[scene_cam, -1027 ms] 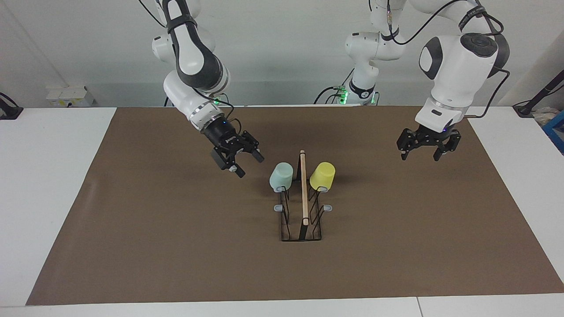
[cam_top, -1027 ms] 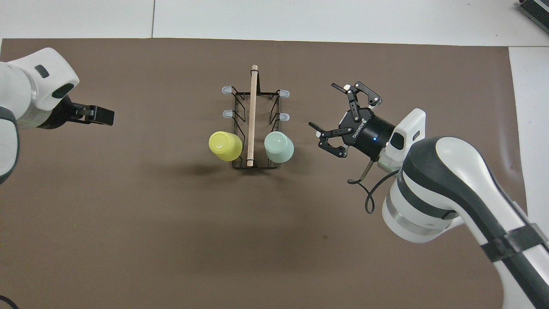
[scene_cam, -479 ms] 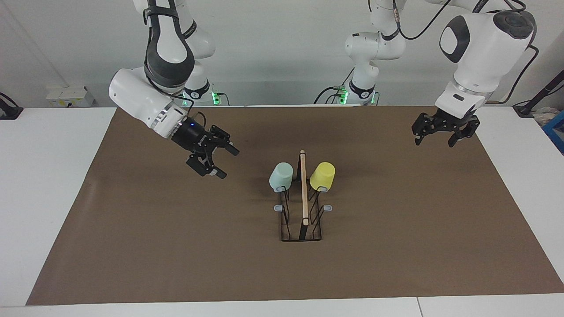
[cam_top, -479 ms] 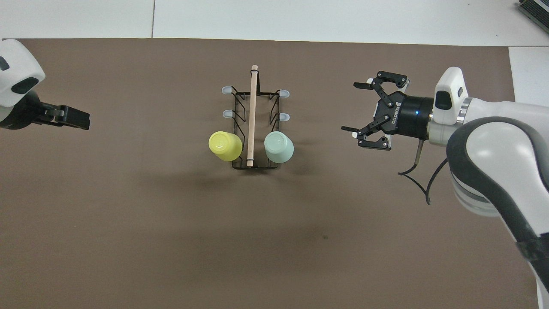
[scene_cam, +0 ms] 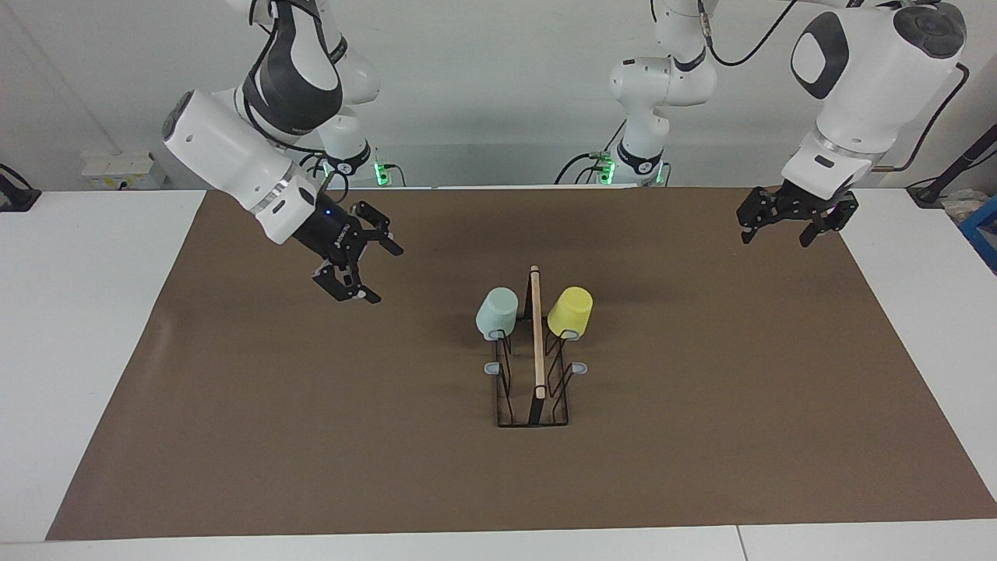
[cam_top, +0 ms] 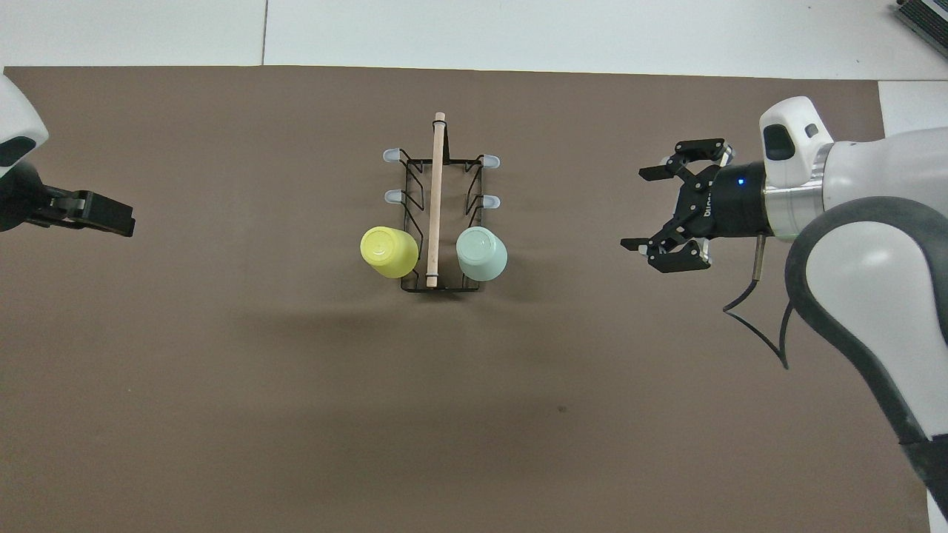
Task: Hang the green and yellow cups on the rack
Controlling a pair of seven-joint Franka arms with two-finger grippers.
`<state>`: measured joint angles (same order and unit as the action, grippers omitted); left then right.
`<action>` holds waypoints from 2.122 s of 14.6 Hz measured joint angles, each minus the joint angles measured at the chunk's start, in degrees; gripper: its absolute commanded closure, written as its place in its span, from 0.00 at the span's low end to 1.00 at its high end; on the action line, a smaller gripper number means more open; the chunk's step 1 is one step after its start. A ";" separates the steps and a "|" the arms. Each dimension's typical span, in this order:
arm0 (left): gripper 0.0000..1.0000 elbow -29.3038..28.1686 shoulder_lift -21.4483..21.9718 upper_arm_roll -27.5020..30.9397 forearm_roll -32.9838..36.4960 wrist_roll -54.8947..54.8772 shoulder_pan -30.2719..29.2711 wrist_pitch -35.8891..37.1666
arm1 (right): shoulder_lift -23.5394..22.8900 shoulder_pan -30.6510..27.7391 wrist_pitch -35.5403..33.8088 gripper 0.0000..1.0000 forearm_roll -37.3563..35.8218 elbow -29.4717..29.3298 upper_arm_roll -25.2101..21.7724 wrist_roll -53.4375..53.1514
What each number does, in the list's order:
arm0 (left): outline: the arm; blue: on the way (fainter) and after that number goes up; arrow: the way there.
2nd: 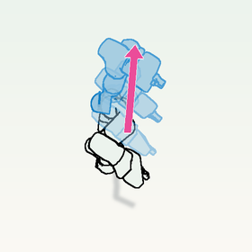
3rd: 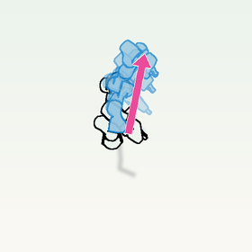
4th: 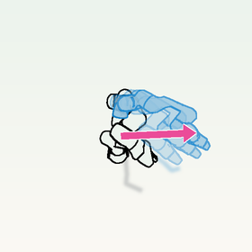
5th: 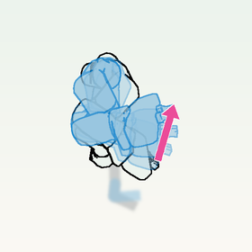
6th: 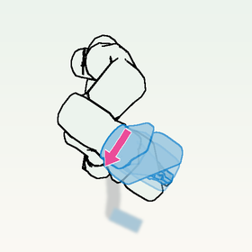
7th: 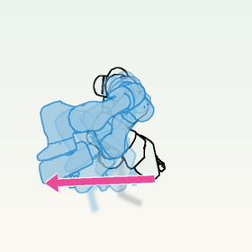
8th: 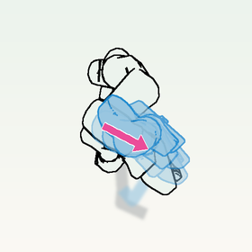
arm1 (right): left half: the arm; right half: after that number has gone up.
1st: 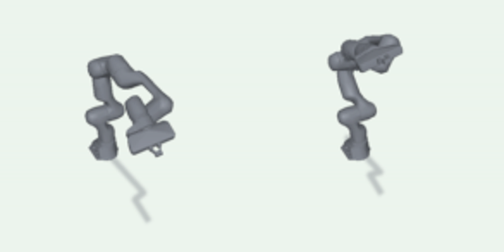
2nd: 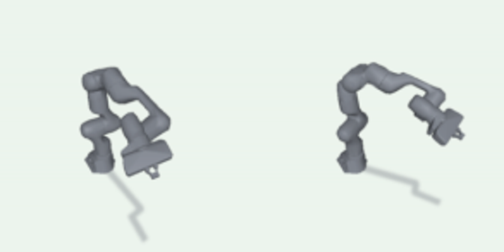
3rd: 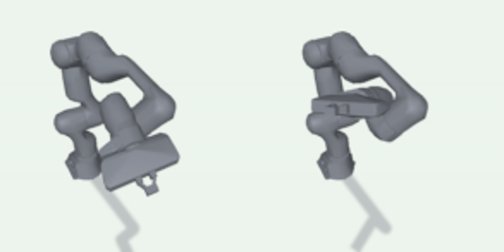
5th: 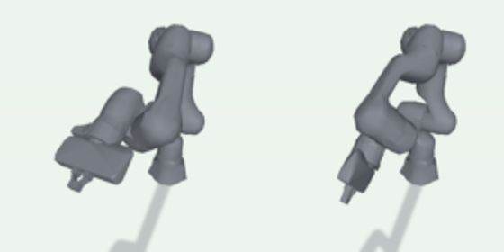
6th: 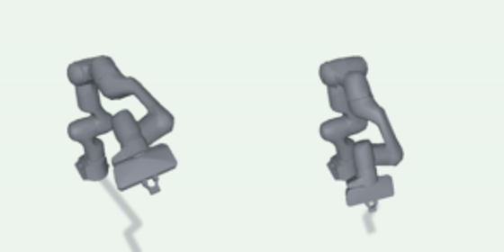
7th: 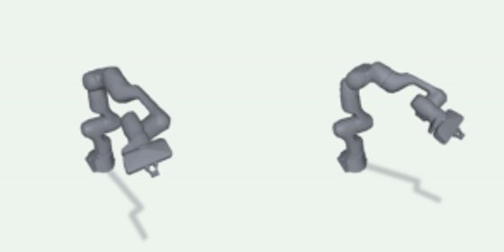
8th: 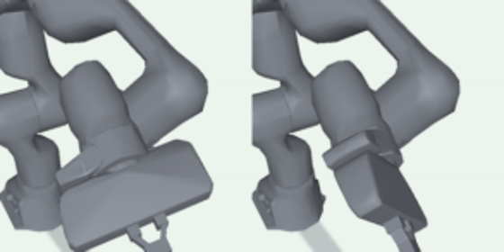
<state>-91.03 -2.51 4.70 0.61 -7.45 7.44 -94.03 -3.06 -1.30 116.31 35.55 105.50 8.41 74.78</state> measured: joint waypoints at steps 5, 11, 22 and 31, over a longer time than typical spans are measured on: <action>0.00 0.36 0.47 0.00 -0.05 -2.16 -1.36 1.64 | 0.11 -0.68 -8.90 0.00 -14.49 -3.87 -0.06 -18.94; 0.00 0.36 1.33 0.00 -0.43 -3.60 -2.22 2.78 | 0.14 -2.33 -17.61 0.00 -23.86 -8.08 -0.18 -34.58; 0.00 -3.88 5.92 0.23 -1.44 -4.82 -3.45 3.73 | 0.90 0.24 -27.65 0.00 -33.40 -11.77 -2.67 -63.49; 0.00 -4.23 6.35 0.20 -1.48 -4.89 -3.44 2.83 | 1.08 12.94 -27.56 0.00 -33.36 -14.26 -17.72 -67.25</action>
<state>-95.25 3.84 4.90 -0.87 -12.34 4.00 -91.20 -1.98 11.64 88.75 2.19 91.24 -9.31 7.53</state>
